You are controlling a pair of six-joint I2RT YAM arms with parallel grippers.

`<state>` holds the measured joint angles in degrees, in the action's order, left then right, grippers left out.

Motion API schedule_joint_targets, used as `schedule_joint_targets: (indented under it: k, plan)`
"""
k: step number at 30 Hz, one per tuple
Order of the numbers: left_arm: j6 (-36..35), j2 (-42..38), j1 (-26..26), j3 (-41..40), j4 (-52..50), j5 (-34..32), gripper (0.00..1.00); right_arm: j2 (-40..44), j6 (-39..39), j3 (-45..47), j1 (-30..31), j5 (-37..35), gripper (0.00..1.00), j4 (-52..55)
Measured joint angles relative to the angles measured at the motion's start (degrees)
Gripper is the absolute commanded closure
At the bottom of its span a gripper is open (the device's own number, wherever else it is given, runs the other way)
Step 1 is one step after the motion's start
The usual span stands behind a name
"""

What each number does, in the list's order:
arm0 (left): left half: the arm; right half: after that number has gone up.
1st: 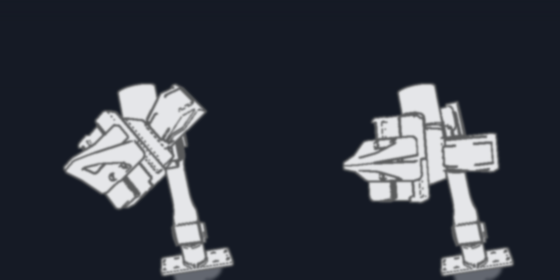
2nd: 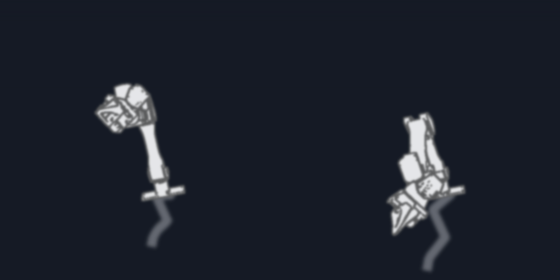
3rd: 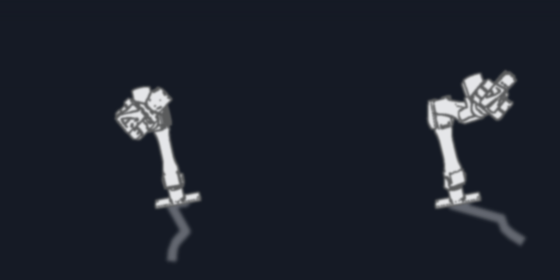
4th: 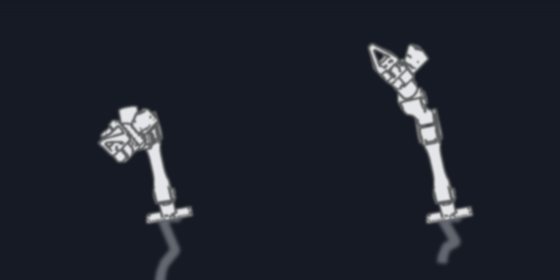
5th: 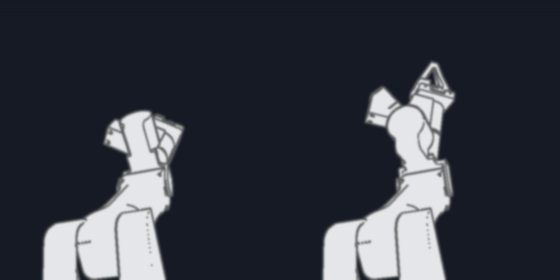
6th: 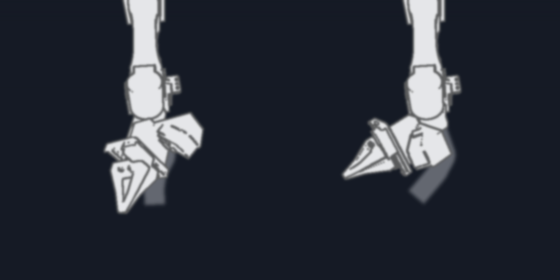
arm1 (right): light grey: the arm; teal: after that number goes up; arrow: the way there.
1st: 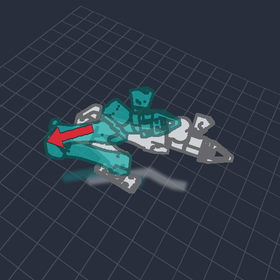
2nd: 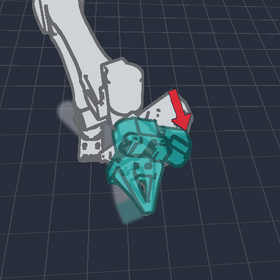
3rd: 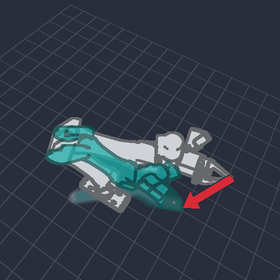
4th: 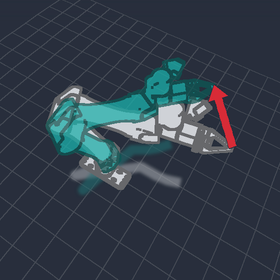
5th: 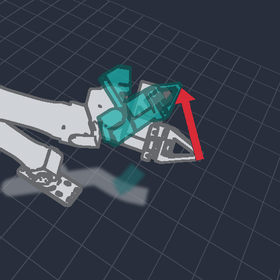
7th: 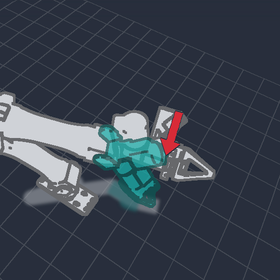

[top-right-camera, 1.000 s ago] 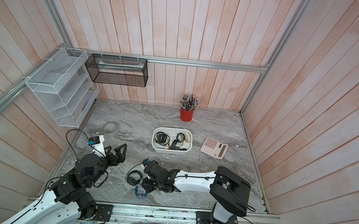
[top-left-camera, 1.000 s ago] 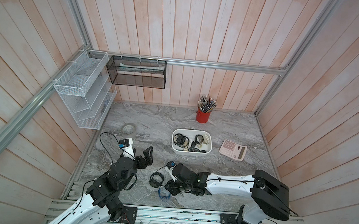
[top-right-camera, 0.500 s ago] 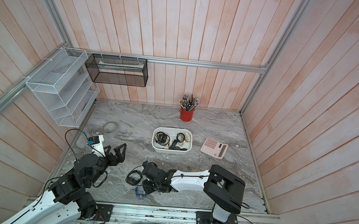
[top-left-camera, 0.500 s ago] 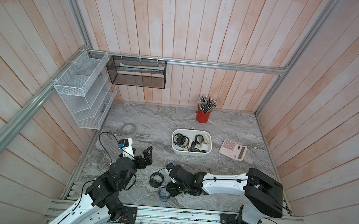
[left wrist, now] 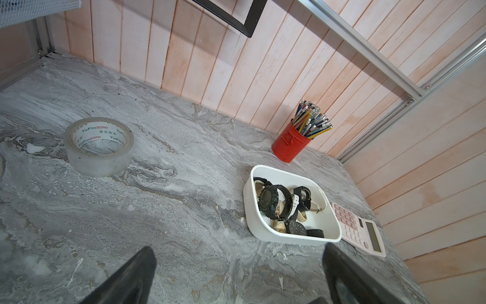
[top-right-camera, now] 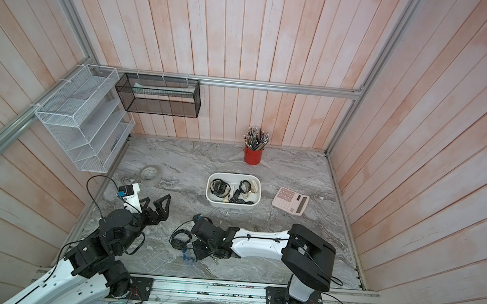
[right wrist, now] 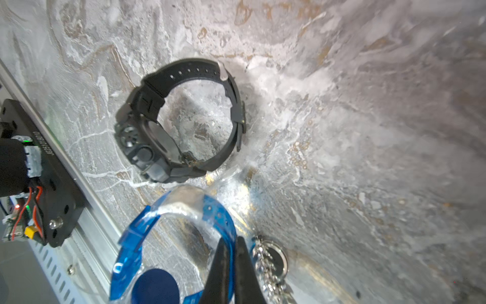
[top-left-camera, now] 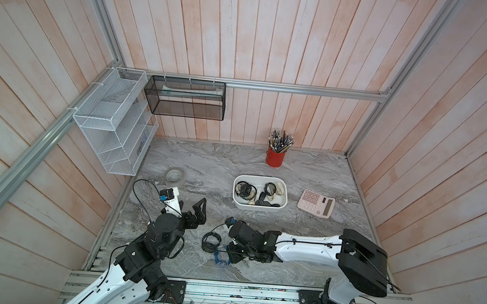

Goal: Put the watch into the storage box
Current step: Pick up the watch at the center of the board.

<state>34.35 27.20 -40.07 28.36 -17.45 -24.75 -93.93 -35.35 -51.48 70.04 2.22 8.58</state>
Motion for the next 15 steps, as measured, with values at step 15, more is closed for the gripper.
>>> schedule_joint_targets:
  k: [15]
  plan:
    - [3.1, -0.3, 0.0, -0.2, -0.1, 0.3, 0.00, 18.9, 5.6, 3.7, -16.0, -7.0, 1.00, 4.9]
